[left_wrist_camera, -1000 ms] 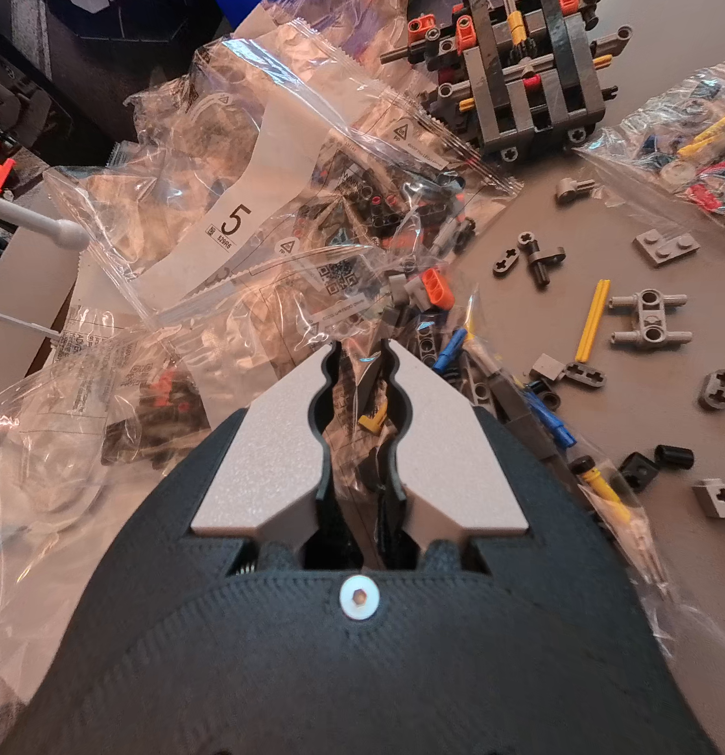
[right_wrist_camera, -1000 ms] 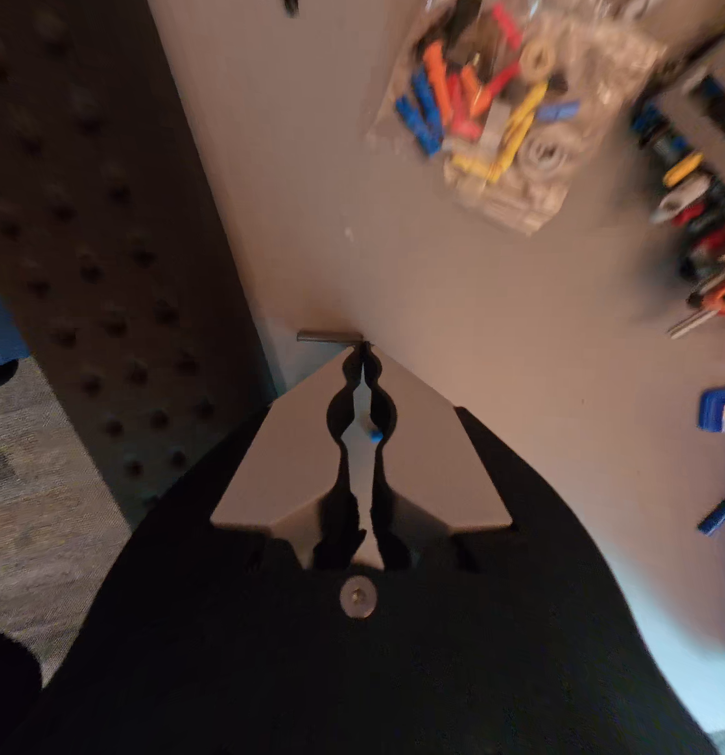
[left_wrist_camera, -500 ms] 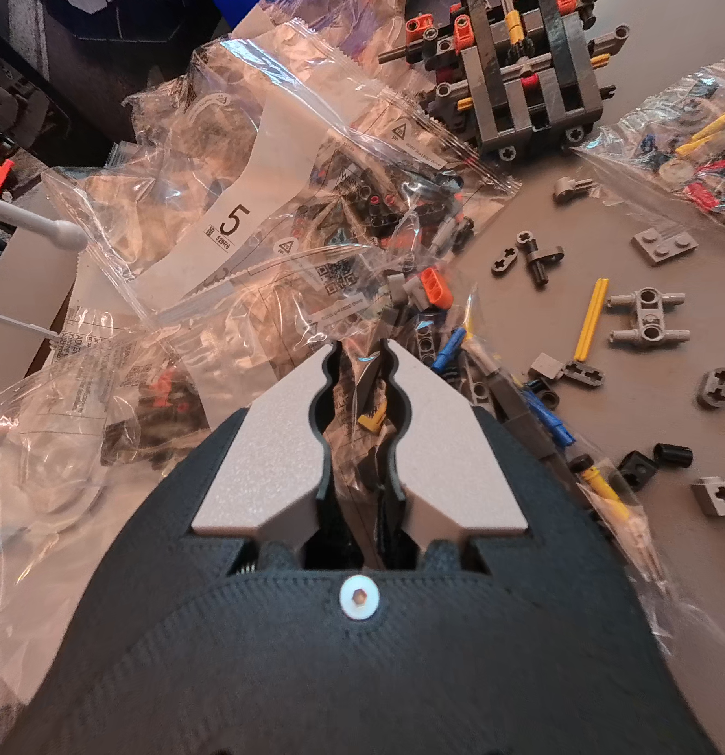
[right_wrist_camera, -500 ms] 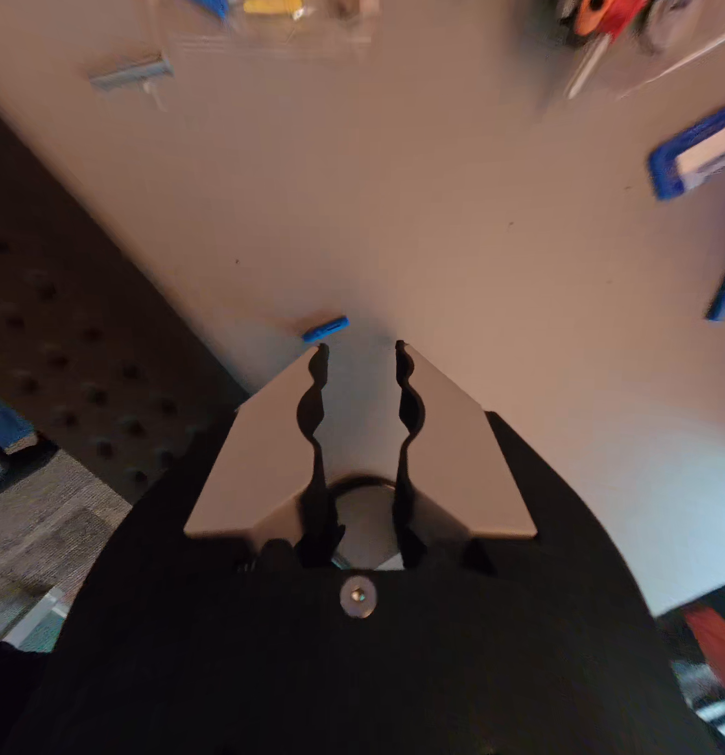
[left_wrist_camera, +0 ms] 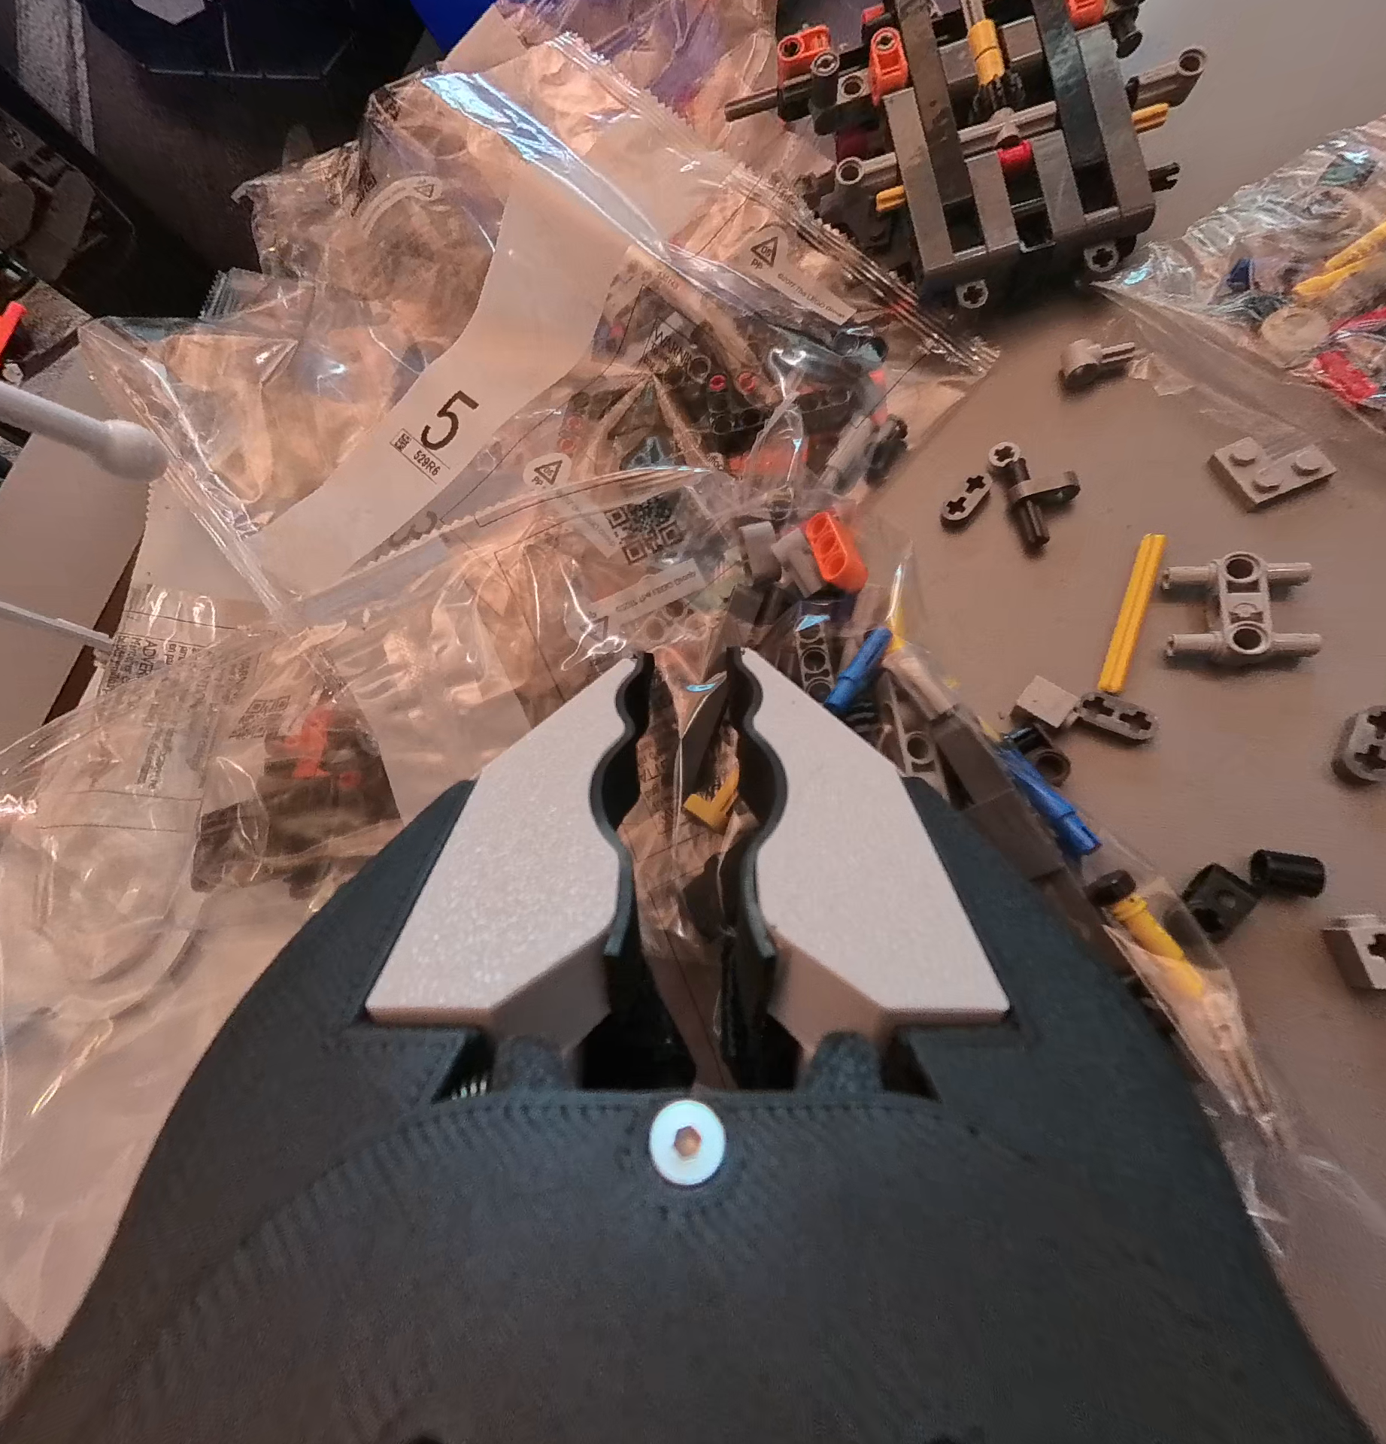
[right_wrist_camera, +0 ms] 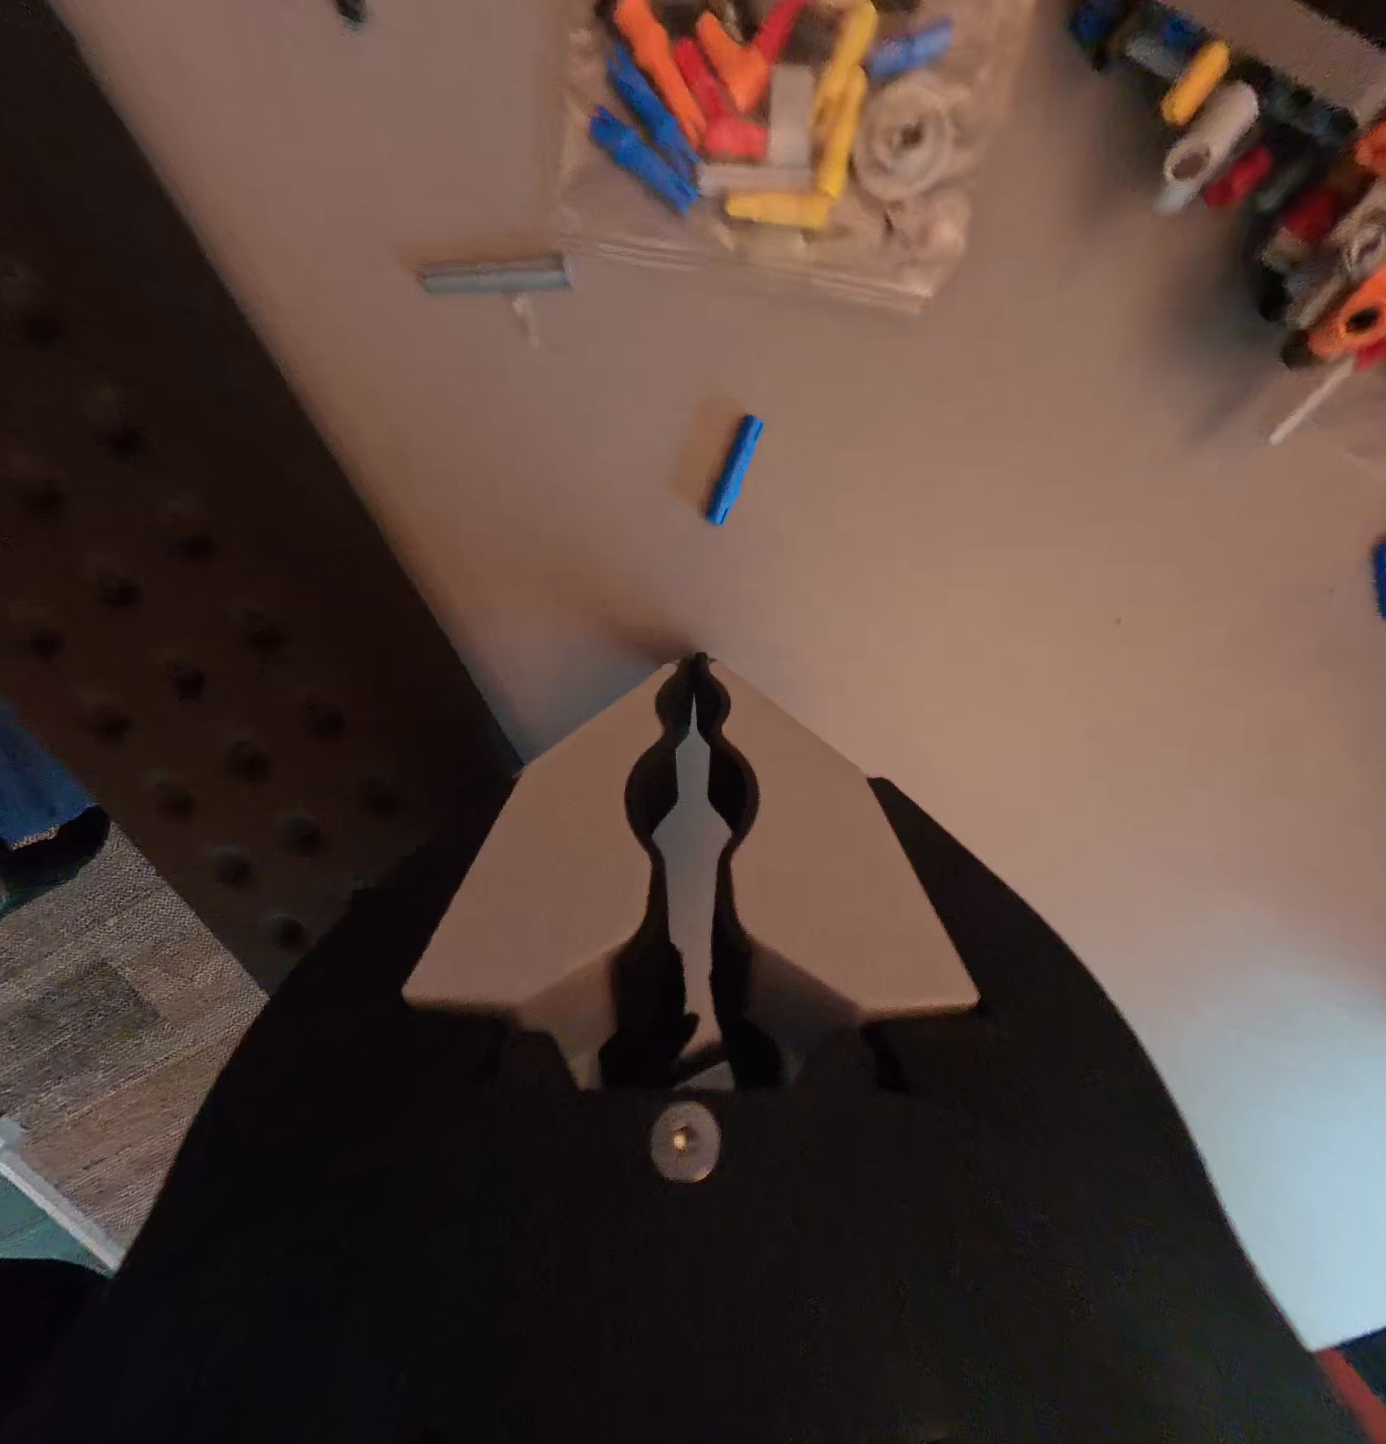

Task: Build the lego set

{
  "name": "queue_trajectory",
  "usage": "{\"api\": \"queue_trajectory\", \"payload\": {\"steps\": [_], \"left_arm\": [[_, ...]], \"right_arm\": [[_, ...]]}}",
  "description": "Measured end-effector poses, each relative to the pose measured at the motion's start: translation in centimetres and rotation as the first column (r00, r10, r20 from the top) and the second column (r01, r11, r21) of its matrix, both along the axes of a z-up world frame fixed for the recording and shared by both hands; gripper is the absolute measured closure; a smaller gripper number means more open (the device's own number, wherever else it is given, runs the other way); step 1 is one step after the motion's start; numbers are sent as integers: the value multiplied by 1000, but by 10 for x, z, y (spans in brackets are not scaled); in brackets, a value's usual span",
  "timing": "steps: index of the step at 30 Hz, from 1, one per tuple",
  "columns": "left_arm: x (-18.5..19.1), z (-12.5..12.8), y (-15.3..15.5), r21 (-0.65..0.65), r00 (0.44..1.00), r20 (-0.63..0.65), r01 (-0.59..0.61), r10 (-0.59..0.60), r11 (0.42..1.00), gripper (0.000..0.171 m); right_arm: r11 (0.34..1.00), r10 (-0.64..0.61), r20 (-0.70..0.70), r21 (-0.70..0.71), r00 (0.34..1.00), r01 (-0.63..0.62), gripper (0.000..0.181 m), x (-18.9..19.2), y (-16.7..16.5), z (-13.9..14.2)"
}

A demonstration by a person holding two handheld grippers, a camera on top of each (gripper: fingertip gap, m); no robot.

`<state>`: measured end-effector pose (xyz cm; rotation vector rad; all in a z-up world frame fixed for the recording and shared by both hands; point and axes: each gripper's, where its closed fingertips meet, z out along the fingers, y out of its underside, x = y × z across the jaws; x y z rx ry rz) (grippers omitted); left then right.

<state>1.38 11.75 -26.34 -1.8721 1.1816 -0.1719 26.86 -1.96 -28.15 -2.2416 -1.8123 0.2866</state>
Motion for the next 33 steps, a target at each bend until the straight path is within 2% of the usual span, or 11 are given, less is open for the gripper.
{"api": "queue_trajectory", "payload": {"steps": [4,11,12,16,24,28,31,33], "left_arm": [[0,0,0,1,1000,-1,0,0,1000,154],[-1,1,1,13,1000,-2,-8,8,1000,151],[-2,2,2,23,1000,-3,-13,13,1000,148],[-3,5,3,51,1000,-11,-11,12,999,145],[-8,25,2,92,1000,20,-24,22,995,134],[-20,47,0,154,999,17,-49,47,987,128],[-30,76,-7,218,997,24,-71,68,973,128],[-40,94,-14,269,995,-35,-77,89,960,130]], "right_arm": [[998,67,-74,-13,995,-68,181,-37,-9,0],[988,155,-118,32,981,-152,179,-90,-11,1],[988,143,-98,73,985,-136,168,-88,-5,2],[991,50,-126,129,991,-34,151,-78,10,7],[984,-77,-178,143,981,103,141,-50,9,17],[977,-157,-253,99,955,187,132,-39,4,19],[968,-201,-281,92,938,235,123,-31,0,15],[965,-210,-289,89,934,245,121,-26,-6,12]]}}
